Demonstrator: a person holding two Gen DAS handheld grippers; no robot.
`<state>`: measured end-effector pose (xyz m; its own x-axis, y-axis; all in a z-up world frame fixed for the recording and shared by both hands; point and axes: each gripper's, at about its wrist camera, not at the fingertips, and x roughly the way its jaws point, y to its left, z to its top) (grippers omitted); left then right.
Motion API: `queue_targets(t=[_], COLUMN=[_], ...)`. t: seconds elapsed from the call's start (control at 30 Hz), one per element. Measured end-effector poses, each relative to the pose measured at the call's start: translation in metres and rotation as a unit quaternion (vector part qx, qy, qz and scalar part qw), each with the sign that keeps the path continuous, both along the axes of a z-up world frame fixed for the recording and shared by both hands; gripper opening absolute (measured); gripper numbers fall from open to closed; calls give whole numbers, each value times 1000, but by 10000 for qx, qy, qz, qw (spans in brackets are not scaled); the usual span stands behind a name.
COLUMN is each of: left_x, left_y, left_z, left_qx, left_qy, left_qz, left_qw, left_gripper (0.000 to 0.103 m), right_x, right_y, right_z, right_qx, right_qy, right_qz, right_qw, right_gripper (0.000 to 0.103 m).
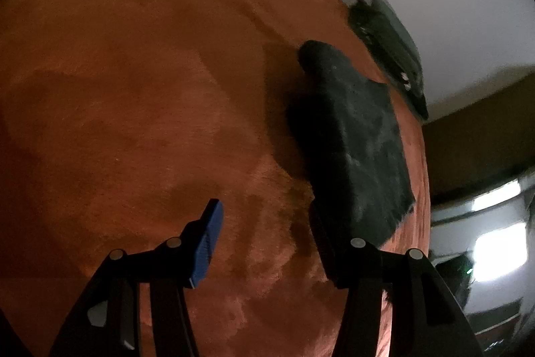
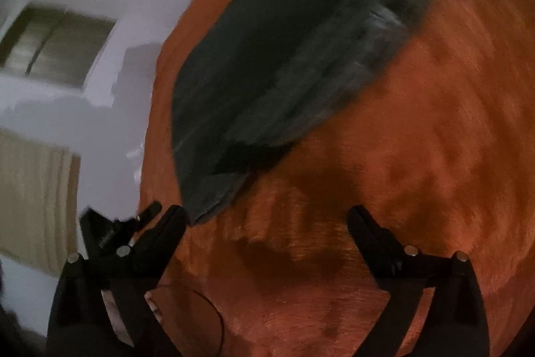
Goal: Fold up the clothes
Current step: 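Grasp the black bundle's end with the right tool and lift it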
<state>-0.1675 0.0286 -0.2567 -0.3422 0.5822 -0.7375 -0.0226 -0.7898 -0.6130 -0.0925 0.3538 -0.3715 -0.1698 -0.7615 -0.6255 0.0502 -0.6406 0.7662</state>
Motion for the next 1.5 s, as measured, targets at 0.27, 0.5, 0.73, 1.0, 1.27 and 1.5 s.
queue_targets(t=[0.27, 0.5, 0.73, 1.0, 1.27, 1.5], left_x=[2, 9, 22, 25, 31, 30], left_y=[-5, -19, -31, -46, -52, -46], left_z=[-4, -4, -13, -17, -26, -21], left_qx=[16, 14, 1, 61, 231, 231], left_qy=[-65, -111, -269, -373, -565, -507], left_qz=[-6, 58, 23, 64, 61, -34], left_qw=[10000, 9999, 9996, 9993, 9981, 9984], left_gripper=[55, 55, 55, 55, 55, 55], right_x=[-23, -29, -40, -58, -45, -62], right_y=[-10, -57, -60, -84, -74, -89], right_z=[-21, -34, -43, -47, -50, -52], right_qx=[-964, -1225, -1157, -1088, -1626, -1173], right_qy=[-726, -1040, -892, -558, -1096, -1061], right_qz=[-380, -56, -640, -1089, -1343, -1491], right_qw=[9920, 9870, 9872, 9865, 9713, 9761], right_gripper=[103, 103, 103, 103, 76, 90])
